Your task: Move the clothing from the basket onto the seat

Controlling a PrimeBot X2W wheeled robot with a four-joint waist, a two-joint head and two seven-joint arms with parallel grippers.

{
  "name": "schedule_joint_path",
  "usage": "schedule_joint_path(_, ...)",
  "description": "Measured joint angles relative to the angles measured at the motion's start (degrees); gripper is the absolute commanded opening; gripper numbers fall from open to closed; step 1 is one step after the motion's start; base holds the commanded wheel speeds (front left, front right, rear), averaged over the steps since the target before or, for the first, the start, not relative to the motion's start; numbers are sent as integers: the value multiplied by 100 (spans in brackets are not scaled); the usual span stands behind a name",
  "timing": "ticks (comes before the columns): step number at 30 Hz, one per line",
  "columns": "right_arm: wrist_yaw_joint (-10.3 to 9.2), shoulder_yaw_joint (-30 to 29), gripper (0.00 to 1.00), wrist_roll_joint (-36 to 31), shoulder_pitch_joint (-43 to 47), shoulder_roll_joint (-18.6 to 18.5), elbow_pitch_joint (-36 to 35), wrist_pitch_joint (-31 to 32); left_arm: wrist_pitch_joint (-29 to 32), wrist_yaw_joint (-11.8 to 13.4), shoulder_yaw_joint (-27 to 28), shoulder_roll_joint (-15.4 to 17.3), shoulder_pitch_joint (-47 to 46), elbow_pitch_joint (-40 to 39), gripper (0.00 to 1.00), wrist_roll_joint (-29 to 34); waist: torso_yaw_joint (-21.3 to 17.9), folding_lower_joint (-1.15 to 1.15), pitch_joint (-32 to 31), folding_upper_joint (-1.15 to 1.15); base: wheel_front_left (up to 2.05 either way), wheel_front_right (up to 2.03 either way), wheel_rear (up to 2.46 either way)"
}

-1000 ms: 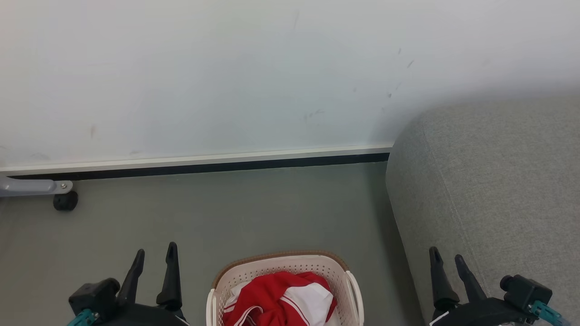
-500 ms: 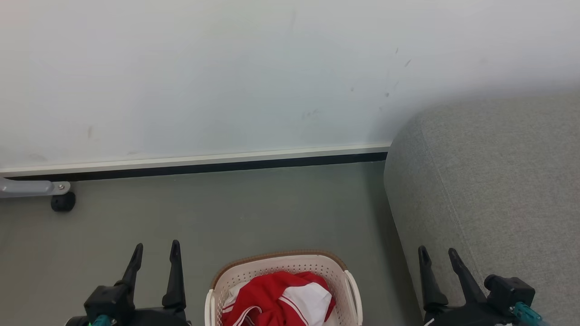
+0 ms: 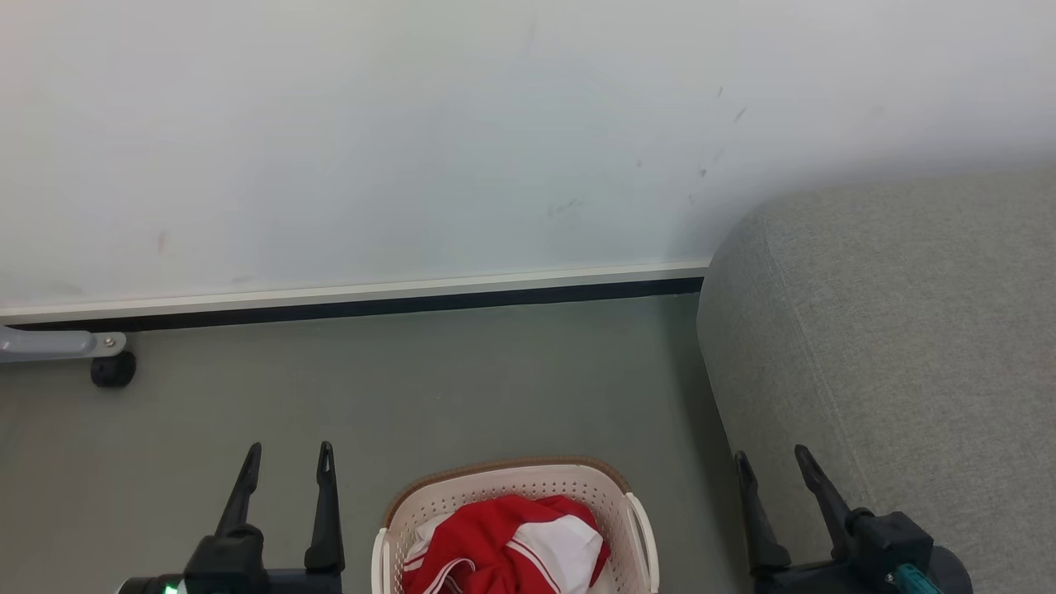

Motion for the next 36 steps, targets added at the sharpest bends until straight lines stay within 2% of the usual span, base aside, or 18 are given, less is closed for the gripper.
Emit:
schedule_joint_path(6, -44, 138, 100, -416, 1, -18, -18, -107, -98, 70, -32, -19, 76, 1, 100, 392, 0, 0, -22, 0, 0, 0, 0)
schedule_joint_path(36, -21, 46, 100, -444, 79, -10, -69, -107, -99, 12, 24, -54, 215, 8, 100, 399, -3, 0, 35, 0, 0, 0, 0)
